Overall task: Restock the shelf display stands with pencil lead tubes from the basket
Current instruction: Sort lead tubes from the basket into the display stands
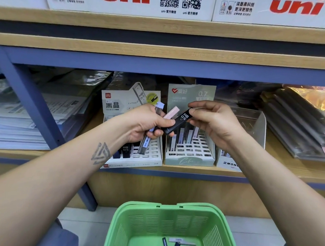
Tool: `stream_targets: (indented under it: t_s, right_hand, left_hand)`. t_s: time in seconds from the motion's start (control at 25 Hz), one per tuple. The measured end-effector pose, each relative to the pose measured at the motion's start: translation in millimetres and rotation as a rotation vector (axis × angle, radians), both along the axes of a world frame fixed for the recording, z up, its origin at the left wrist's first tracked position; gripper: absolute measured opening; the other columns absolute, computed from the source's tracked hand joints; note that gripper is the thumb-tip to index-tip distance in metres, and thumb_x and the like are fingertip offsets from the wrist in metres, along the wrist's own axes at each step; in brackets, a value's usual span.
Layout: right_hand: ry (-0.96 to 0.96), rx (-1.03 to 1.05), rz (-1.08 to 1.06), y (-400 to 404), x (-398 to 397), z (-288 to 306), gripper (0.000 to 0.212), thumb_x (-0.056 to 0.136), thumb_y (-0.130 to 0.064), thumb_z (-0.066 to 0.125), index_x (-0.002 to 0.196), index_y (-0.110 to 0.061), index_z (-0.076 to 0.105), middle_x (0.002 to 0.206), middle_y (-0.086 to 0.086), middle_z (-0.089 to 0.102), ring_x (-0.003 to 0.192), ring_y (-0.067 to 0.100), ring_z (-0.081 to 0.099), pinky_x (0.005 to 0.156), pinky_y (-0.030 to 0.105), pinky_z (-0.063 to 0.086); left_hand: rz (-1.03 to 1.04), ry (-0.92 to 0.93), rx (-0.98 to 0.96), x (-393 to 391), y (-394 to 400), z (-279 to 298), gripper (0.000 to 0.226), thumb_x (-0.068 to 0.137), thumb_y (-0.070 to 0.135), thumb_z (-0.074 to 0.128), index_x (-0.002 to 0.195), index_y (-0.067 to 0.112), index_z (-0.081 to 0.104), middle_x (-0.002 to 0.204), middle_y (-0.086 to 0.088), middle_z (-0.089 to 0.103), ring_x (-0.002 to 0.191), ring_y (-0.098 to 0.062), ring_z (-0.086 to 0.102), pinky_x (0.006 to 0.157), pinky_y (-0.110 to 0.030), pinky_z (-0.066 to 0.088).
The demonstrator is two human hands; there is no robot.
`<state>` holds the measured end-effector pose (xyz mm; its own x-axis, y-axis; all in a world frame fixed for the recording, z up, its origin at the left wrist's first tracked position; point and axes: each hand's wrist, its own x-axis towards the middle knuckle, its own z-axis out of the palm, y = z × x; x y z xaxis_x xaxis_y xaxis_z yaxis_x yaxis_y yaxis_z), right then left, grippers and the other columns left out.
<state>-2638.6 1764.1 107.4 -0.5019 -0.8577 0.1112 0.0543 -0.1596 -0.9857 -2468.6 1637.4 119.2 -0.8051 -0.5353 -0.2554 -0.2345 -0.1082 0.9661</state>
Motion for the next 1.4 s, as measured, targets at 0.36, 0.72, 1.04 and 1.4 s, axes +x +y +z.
stream_targets:
  t_s: [0.36,0.72,1.04,1.4]
  right_hand:
    - [0.185,0.018,-0.048,10,-9,7,0.021,0.080,0.008,0.076,0.098,-0.004,0.073,0.083,0.010,0.072,0.076,0.021,0.073,0.074,0.029,0.063]
    - [0.827,0.064,-0.117,-37,59,0,0.017,0.084,-0.013,0.081,0.090,-0.026,0.073,0.086,-0.010,0.072,0.080,0.012,0.070,0.078,0.028,0.057]
    - [0.953,0.093,-0.093,-74,92,-32,0.017,0.084,-0.010,0.080,0.098,-0.018,0.075,0.086,-0.006,0.070,0.081,0.011,0.064,0.078,0.027,0.053]
    - [1.029,0.157,0.022,-82,96,-42,0.013,0.084,-0.008,0.079,0.090,-0.019,0.078,0.087,-0.006,0.071,0.082,0.011,0.065,0.079,0.032,0.053]
  left_hand:
    - [0.070,-0.054,-0.165,3,-10,10,0.025,0.101,0.011,0.059,0.110,-0.010,0.066,0.058,-0.003,0.055,0.037,-0.007,0.038,0.032,-0.017,0.022]
    - [0.227,-0.149,-0.343,46,-41,17,0.022,0.104,0.021,0.054,0.093,0.003,0.062,0.056,-0.003,0.048,0.034,-0.009,0.035,0.033,-0.014,0.020]
    - [0.192,-0.280,-0.452,72,-59,-1,0.028,0.102,0.026,0.059,0.100,0.000,0.070,0.059,-0.003,0.061,0.036,-0.009,0.040,0.033,-0.017,0.025]
    - [0.175,-0.340,-0.422,70,-60,-12,0.024,0.101,0.023,0.062,0.101,0.000,0.066,0.065,-0.006,0.069,0.037,-0.011,0.042,0.034,-0.017,0.028]
